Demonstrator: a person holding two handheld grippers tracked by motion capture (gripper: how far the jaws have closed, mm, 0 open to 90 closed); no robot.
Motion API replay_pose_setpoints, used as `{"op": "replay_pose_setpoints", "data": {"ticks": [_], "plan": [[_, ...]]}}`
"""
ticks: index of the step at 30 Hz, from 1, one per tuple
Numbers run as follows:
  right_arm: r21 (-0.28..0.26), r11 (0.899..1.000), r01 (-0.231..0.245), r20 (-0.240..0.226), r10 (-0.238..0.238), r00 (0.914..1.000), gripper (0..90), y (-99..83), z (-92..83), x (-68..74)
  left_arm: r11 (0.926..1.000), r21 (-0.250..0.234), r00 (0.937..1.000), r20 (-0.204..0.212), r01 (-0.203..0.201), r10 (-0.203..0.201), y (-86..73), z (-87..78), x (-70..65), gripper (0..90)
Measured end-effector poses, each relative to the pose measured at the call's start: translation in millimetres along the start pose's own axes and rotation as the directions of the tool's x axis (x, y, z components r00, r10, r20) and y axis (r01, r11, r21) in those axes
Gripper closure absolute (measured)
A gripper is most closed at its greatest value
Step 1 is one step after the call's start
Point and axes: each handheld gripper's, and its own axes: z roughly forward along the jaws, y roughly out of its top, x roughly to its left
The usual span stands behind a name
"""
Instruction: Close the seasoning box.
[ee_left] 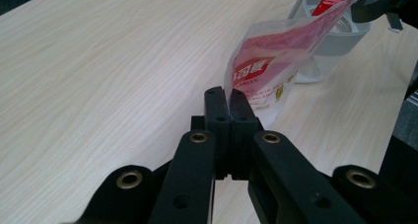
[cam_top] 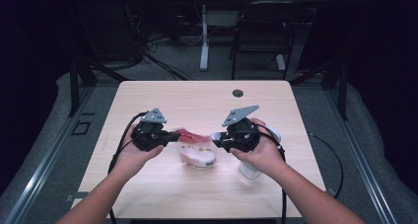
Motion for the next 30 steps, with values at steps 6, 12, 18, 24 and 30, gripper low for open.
{"op": "replay_pose_setpoints", "data": {"ticks": [6,12,18,24,30], "plan": [[0.028,1.000,0.001,0.007,-0.001,1.0000,71.2,-8.6,-10.2,-1.4,0.9998,-0.004,0.9996,0.019,-0.020,0.020,5.6,6.6,-8.4,90.0],[0.042,0.999,0.000,0.011,0.000,0.9999,71.1,-13.0,-14.2,-2.7,0.9995,-0.002,0.9989,0.035,-0.030,0.030,4.7,12.0,-11.9,90.0],[0.044,0.999,-0.006,0.003,0.006,1.0000,70.5,-17.8,-12.2,-4.0,0.9994,-0.006,0.9983,0.047,-0.034,0.035,3.0,10.6,-11.1,88.7],[0.057,0.998,-0.009,-0.008,0.009,0.9999,68.4,-18.7,-13.0,-3.5,0.9995,-0.004,0.9984,0.046,-0.033,0.033,2.0,8.0,-11.2,83.3],[0.065,0.998,0.008,-0.005,-0.008,1.0000,67.9,-18.5,-19.1,-0.5,0.9997,-0.012,0.9989,0.042,-0.023,0.023,-0.6,3.3,-9.1,78.3]]}}
